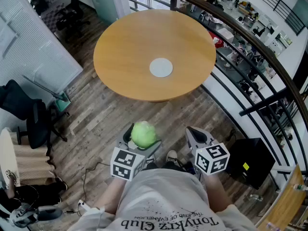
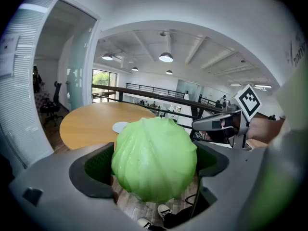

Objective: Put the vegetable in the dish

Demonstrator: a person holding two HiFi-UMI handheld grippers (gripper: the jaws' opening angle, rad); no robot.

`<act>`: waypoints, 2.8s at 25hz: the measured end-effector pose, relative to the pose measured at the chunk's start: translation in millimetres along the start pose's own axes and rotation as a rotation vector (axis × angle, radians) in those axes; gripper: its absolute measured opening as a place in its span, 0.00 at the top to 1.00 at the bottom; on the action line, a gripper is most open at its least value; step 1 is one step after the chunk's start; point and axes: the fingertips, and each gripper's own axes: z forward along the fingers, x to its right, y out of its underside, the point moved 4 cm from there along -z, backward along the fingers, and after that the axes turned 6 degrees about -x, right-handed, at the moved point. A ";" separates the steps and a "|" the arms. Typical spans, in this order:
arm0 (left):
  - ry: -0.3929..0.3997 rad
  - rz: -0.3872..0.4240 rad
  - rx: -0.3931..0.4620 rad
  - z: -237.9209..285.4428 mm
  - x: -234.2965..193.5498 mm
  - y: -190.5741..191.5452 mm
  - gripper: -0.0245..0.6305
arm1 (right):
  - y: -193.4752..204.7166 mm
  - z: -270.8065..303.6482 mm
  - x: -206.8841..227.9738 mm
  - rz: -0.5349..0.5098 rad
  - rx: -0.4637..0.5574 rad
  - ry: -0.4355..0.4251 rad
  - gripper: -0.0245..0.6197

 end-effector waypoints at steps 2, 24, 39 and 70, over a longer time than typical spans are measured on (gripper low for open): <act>0.004 -0.002 -0.001 -1.0 -1.9 1.7 0.21 | 1.7 1.7 -2.3 0.001 -0.004 0.000 0.92; 0.080 0.049 0.006 -36.0 -35.5 30.8 0.21 | 0.9 6.0 -30.4 0.056 0.067 0.143 0.92; 0.091 0.050 0.013 -2.6 -76.8 -1.5 0.21 | -17.8 39.3 -3.7 0.089 0.068 0.160 0.92; -0.026 -0.068 -0.028 198.5 -156.3 -183.4 0.21 | -194.2 186.8 185.8 0.025 -0.018 -0.006 0.92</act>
